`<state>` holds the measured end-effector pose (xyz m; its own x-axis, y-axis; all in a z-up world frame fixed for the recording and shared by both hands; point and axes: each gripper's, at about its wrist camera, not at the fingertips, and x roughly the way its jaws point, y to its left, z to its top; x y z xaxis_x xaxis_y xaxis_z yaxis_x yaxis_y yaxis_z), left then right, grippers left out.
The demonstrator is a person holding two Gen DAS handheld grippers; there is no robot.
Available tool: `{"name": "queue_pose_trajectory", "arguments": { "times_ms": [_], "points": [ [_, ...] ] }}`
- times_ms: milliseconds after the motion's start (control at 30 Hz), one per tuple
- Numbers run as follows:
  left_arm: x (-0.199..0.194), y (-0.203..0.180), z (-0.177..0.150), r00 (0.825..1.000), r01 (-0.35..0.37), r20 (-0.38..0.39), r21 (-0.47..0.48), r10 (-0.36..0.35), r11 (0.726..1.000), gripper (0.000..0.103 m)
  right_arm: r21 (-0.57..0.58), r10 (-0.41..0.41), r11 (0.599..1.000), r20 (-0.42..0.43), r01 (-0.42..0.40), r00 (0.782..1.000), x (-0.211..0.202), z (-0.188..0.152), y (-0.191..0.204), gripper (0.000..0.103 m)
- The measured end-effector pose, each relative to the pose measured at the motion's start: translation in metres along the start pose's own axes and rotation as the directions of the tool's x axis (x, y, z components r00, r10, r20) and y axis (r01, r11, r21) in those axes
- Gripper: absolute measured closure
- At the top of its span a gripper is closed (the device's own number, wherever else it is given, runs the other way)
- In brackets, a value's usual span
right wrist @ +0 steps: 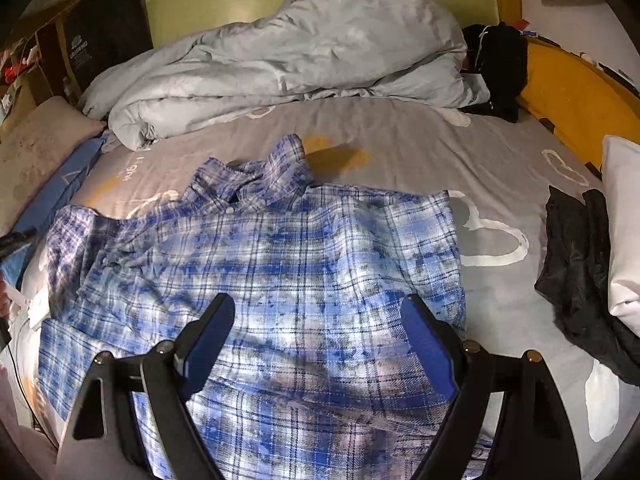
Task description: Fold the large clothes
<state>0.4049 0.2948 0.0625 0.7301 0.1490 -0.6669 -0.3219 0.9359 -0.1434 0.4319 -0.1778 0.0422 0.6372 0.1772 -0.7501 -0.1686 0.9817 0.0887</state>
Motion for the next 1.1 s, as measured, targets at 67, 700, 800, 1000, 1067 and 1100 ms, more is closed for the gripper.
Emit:
{"name": "queue_pose_trajectory", "arguments": {
  "times_ms": [67,700,800,1000,1067,1100],
  "points": [
    [-0.025,-0.030,-0.001,0.999,0.012,0.039,0.050,-0.014,0.999,0.103,0.006,0.005,1.000,0.002,-0.005,1.000,-0.001,0.000,0.000,0.019],
    [0.049,0.055,-0.007,0.967,-0.230,-0.135,-0.102,0.216,0.968,0.048,-0.011,-0.014,1.000,-0.037,0.014,0.999,0.006,-0.004,-0.001,0.019],
    [0.073,0.069,-0.018,0.954,-0.242,-0.212,-0.132,0.211,0.961,0.048,0.021,-0.008,1.000,-0.031,0.009,0.999,0.004,-0.003,-0.003,0.019],
    [0.099,0.081,-0.033,0.932,-0.270,-0.286,-0.135,0.224,0.953,0.086,0.035,0.035,0.999,-0.023,-0.035,0.999,-0.003,-0.003,-0.002,0.019],
    [0.105,0.085,-0.039,0.929,-0.263,-0.305,-0.150,0.208,0.953,0.101,0.031,0.026,0.999,-0.019,-0.025,0.999,-0.003,-0.003,-0.002,0.019],
    [0.101,0.085,-0.039,0.940,-0.249,-0.279,-0.165,0.197,0.954,0.101,0.034,0.030,0.999,-0.021,-0.029,0.999,-0.003,-0.003,-0.003,0.019]
  ]
}}
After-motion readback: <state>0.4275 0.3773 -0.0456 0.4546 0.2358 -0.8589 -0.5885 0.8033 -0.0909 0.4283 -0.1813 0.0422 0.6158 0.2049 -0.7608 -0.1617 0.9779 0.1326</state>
